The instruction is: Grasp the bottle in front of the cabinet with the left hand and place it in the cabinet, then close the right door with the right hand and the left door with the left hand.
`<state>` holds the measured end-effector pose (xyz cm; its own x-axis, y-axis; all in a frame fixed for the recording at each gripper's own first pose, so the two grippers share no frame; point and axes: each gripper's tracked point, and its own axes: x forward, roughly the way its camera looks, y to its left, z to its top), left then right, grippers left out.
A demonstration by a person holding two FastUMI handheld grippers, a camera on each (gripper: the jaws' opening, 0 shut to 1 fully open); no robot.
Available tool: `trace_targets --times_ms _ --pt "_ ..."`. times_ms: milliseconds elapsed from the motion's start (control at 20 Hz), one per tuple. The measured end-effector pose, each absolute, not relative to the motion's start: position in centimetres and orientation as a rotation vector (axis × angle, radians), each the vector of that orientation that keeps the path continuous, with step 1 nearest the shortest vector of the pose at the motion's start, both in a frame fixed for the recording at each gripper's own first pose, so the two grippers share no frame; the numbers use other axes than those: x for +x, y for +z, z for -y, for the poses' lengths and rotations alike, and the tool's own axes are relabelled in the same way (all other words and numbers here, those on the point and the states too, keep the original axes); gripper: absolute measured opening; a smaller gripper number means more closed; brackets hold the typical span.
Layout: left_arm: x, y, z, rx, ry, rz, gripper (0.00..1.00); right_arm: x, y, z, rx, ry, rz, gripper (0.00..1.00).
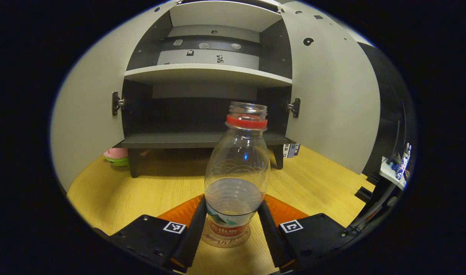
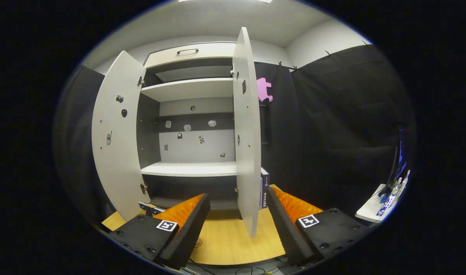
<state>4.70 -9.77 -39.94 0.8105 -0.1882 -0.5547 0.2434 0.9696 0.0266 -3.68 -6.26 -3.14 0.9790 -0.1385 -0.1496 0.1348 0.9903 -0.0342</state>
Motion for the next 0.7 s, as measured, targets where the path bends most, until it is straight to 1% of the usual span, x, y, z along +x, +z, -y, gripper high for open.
trace_targets --times_ms 150,250,350,550,600,700 --pt "4.0 -37.4 10.8 0.109 -0.267 -0.547 0.7 -3.2 -3.5 5.7 -0.006 -0.123 -0.156 0.98" --pt "3.5 -34.6 11.9 0.111 -0.298 -0.519 0.69 -2.8 -3.9 5.2 0.014 -0.105 -0.165 0.98" --pt "3.3 -31.2 11.6 0.109 -0.284 -0.479 0.69 -2.6 -4.1 5.1 0.04 -0.097 -0.171 0.98" --pt "5.2 -20.8 11.6 -0.041 -0.256 -0.358 0.69 -2.4 -3.7 6.9 0.066 -0.136 -0.156 0.98" --pt "6.1 -18.7 11.4 -0.052 -0.25 -0.36 0.69 -2.3 -3.6 7.5 0.072 -0.149 -0.151 0.98" --pt "8.4 -14.0 10.0 -0.055 -0.219 -0.313 0.69 -2.3 -3.4 8.6 0.087 -0.172 -0.142 0.98"
